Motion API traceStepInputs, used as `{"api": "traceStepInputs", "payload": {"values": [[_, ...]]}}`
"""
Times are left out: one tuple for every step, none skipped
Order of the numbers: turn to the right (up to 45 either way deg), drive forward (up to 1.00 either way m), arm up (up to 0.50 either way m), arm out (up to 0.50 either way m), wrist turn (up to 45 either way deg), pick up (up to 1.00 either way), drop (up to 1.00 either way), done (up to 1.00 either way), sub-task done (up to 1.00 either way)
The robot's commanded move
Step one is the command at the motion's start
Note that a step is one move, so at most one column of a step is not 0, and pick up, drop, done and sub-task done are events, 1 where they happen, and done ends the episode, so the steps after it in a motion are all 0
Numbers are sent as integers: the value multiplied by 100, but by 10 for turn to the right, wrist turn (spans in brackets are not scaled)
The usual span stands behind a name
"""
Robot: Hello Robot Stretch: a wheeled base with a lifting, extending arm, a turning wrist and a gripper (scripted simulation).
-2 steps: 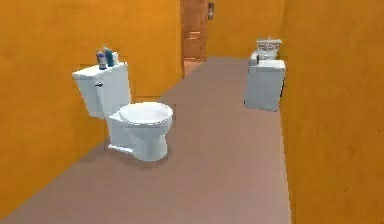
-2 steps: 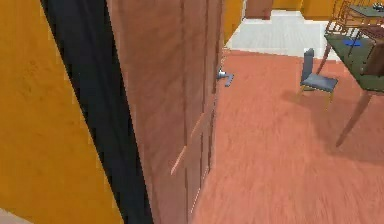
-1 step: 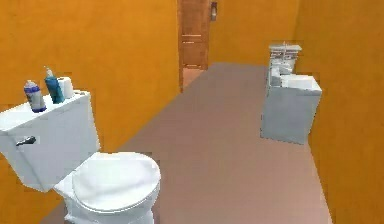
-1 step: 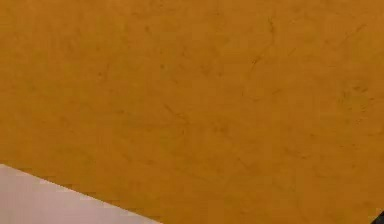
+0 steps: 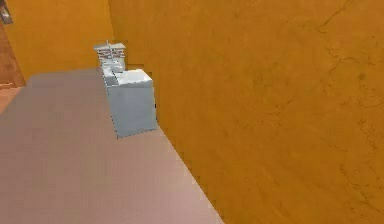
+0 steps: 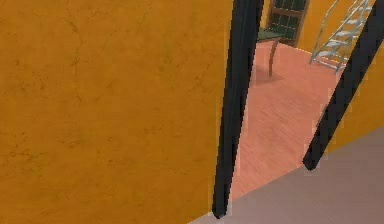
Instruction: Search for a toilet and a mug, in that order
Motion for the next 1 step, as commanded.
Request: {"api": "traceStepInputs", "payload": {"values": [[0, 5, 0, 0, 0, 0, 0, 0, 0]]}}
